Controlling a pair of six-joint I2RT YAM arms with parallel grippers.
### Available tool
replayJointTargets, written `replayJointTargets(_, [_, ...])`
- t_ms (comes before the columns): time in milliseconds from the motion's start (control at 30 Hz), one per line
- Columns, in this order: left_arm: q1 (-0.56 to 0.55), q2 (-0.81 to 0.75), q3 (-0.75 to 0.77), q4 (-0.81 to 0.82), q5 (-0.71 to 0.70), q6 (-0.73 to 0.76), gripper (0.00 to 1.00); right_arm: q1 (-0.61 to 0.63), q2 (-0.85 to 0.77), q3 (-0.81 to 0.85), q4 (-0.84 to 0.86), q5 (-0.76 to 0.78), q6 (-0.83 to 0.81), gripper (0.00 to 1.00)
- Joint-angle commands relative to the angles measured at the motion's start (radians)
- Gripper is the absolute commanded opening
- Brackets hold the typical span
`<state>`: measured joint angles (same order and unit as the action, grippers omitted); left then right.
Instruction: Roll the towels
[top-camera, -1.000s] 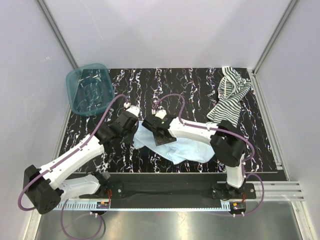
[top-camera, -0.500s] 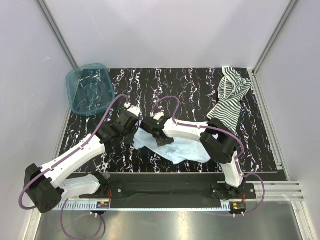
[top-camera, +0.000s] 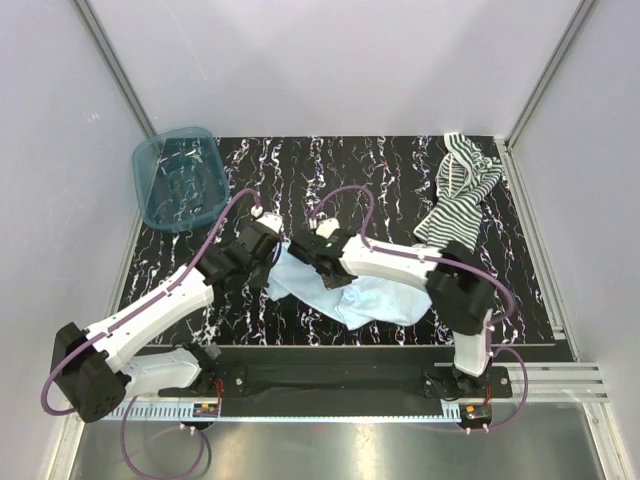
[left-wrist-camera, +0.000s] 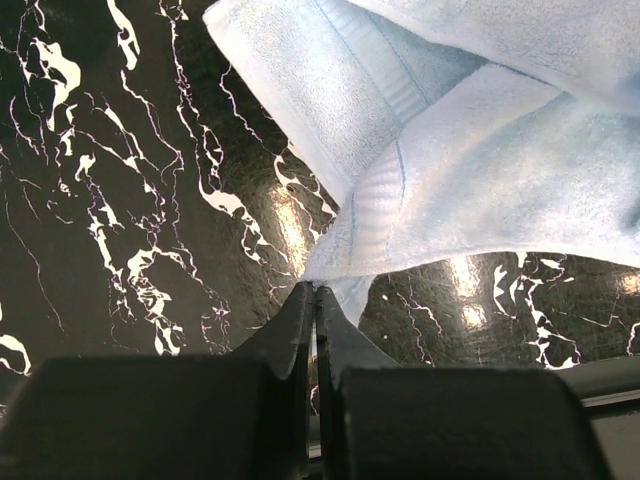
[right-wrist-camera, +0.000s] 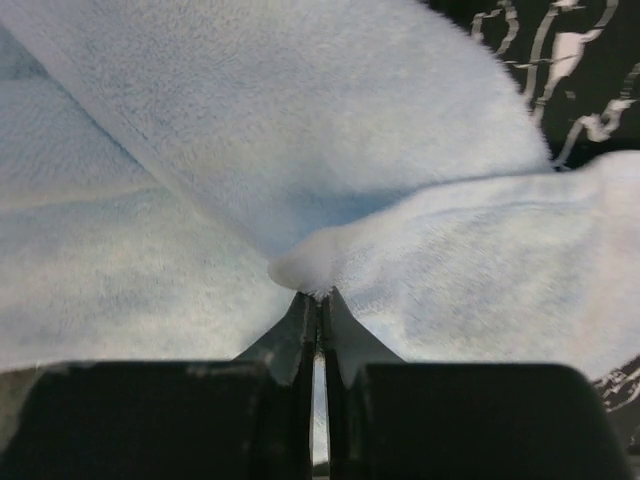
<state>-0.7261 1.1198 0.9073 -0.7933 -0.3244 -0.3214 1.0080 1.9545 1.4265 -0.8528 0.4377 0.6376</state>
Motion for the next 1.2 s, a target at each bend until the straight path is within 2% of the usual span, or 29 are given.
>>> replayJointTargets(0, [0.004, 0.006, 0.002, 0.005, -0.025, 0.002, 0.00, -0.005, -0.199, 0.002, -0.078, 0.098, 0.031, 0.00])
replayJointTargets(167, [0.004, 0.017, 0.005, 0.002, -0.041, -0.002, 0.00, -0.006, -0.443, -0.024, -0.170, 0.154, 0.057, 0.00])
replayJointTargets(467, [0.004, 0.041, 0.005, -0.003, -0.074, -0.008, 0.00, -0.049, -0.765, -0.072, -0.282, 0.207, 0.077, 0.00])
replayJointTargets(700, [0.004, 0.043, 0.031, -0.010, -0.087, -0.010, 0.00, -0.097, -0.911, -0.087, -0.339, 0.245, 0.088, 0.00])
replayJointTargets(767, [0.005, 0.043, 0.074, -0.041, -0.103, -0.005, 0.00, -0.152, -0.943, -0.057, -0.330, 0.269, 0.054, 0.00])
replayJointTargets(800, [0.008, 0.041, 0.143, -0.079, -0.116, 0.001, 0.00, -0.182, -0.951, -0.041, -0.297, 0.269, 0.027, 0.00])
replayJointTargets(867, [0.022, 0.043, 0.233, -0.121, -0.142, 0.011, 0.00, -0.329, -0.951, 0.006, -0.229, 0.196, -0.092, 0.00])
replayJointTargets(900, [0.027, 0.043, 0.328, -0.150, -0.146, 0.030, 0.00, -0.388, -0.939, 0.027, -0.169, 0.147, -0.133, 0.00])
replayJointTargets(967, [0.054, 0.058, 0.433, -0.173, -0.156, 0.063, 0.00, -0.570, -0.861, 0.113, -0.135, -0.034, -0.217, 0.00])
replayJointTargets(1000, [0.068, 0.069, 0.540, -0.194, -0.153, 0.077, 0.00, -0.630, -0.827, 0.147, -0.117, -0.092, -0.234, 0.00])
replayJointTargets(1033, [0.086, 0.084, 0.591, -0.208, -0.145, 0.090, 0.00, -0.673, -0.794, 0.216, -0.108, -0.206, -0.255, 0.00])
replayJointTargets(1067, [0.121, 0.128, 0.638, -0.222, -0.142, 0.099, 0.00, -0.753, -0.729, 0.245, -0.095, -0.265, -0.263, 0.00])
replayJointTargets(1167, [0.200, 0.225, 0.827, -0.271, -0.111, 0.134, 0.00, -0.871, -0.610, 0.348, -0.034, -0.492, -0.242, 0.00])
